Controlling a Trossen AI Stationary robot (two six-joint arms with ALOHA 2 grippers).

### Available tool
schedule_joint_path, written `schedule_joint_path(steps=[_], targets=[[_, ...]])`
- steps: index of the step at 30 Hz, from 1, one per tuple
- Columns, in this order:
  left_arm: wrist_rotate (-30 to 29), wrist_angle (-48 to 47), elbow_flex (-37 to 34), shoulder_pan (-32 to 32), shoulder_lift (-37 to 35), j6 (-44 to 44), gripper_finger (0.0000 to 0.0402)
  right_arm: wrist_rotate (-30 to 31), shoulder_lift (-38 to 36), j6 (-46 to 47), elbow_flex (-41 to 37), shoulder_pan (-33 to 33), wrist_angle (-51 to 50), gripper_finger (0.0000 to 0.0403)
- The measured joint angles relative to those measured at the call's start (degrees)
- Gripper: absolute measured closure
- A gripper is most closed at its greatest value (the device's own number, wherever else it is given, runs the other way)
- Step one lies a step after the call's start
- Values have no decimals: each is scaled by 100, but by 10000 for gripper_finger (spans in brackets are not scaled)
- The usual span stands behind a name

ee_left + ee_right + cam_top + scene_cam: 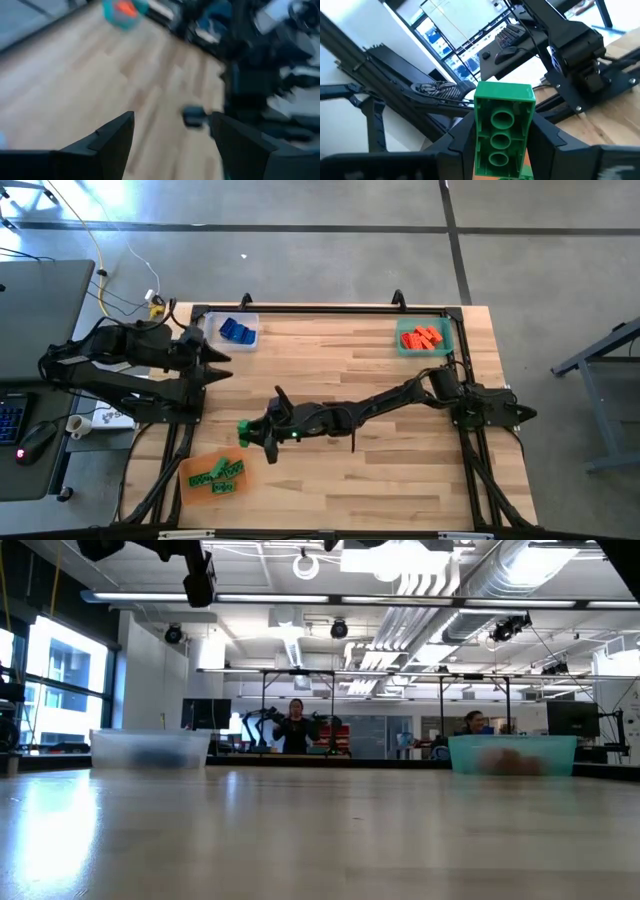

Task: Sort & place blocks by color
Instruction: Put the green game piece into the orange bin

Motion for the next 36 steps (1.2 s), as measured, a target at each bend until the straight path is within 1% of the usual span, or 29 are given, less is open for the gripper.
schedule_joint_path(steps=[4, 6, 10, 13, 17, 20, 23, 25, 27, 32, 36], targets=[[778, -455, 0, -107, 1, -151, 149, 28, 0, -296, 2, 65, 131, 293], [976, -486, 0, -229, -18, -211, 149, 26, 0, -330, 4, 77, 219, 293], [996, -425, 0, -527, -134, -253, 149, -15, 0, -405, 7, 65, 486, 293], [996, -446, 0, -775, -216, -499, 149, -11, -29, -605, 9, 17, 939, 293], [853, -435, -3, -1070, -244, -804, 149, 135, -169, -823, 15, -102, 1118, 293], [727, -38, -140, -1268, -212, -853, 149, 122, -243, -876, 28, -233, 1129, 293], [589, 477, -368, -1423, -143, -846, 149, -30, -245, -926, 214, -342, 1095, 293], [563, 694, -501, -1501, -115, -757, 149, -110, -255, -1034, 402, -382, 899, 293], [541, 885, -542, -1562, -79, -667, 149, -180, -263, -1075, 616, -403, 481, 293], [419, 1037, -546, -1642, -74, -503, 149, -173, -284, -1337, 1154, -400, -566, 293], [533, 1012, -546, -1655, -80, -350, 149, -233, -284, -1456, 1410, -399, -1098, 293]])
